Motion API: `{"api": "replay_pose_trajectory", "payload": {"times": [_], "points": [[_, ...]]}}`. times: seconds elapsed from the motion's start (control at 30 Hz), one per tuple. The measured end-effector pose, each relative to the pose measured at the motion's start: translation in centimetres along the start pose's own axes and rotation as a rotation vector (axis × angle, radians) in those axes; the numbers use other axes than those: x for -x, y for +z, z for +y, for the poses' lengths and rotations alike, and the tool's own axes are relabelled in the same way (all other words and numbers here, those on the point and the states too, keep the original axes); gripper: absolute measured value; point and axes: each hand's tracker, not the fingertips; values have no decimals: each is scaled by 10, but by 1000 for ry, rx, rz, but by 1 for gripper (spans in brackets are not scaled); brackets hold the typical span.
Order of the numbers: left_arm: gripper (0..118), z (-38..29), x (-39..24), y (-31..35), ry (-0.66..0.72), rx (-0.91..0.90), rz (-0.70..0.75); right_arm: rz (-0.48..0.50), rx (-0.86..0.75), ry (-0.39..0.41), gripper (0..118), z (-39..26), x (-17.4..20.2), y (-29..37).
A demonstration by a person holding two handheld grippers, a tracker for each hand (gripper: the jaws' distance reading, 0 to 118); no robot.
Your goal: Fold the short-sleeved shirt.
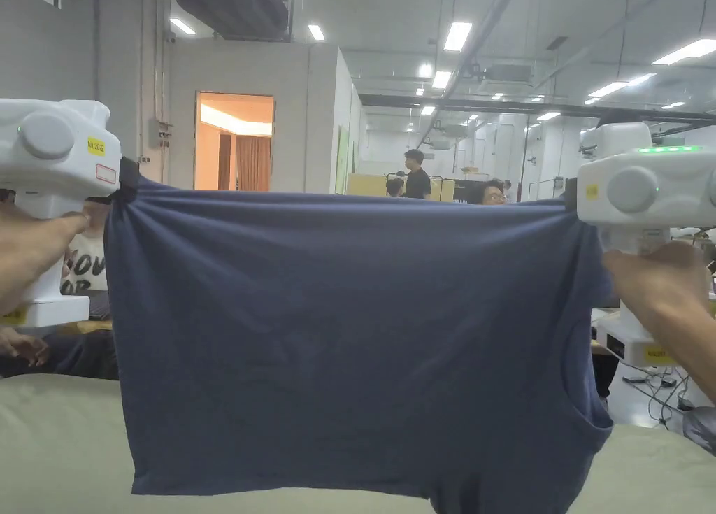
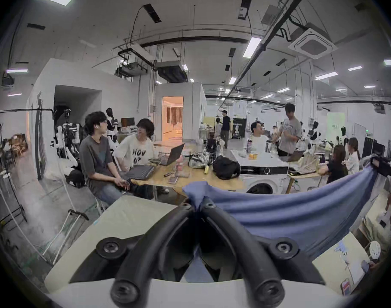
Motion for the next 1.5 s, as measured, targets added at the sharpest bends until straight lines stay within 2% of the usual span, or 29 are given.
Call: {"api": "replay_pose_trajectory", "payload": {"times": [0.17,0.4,0.73,1.07,1.2,1.27,1.37,1.5], "points": [[0,-33,-3,-5,-32,50,6,-5,26,10,0,-32,-1,8],[0,-137,-2,-1,-28,180,-29,7,127,3,0,-130,-11,39],[0,-249,-6,93,34,228,-102,-13,257,0,0,-231,-39,142],[0,-325,7,166,83,346,-131,48,384,-6,0,-298,-43,232],[0,-366,18,188,145,449,-146,70,474,41,0,-334,-37,260],[0,-386,20,193,153,509,-157,71,527,29,0,-353,-37,269],[0,-419,21,195,124,624,-152,95,642,62,0,-386,-34,278],[0,-457,23,192,106,772,-149,122,805,67,0,-433,-35,282]]}}
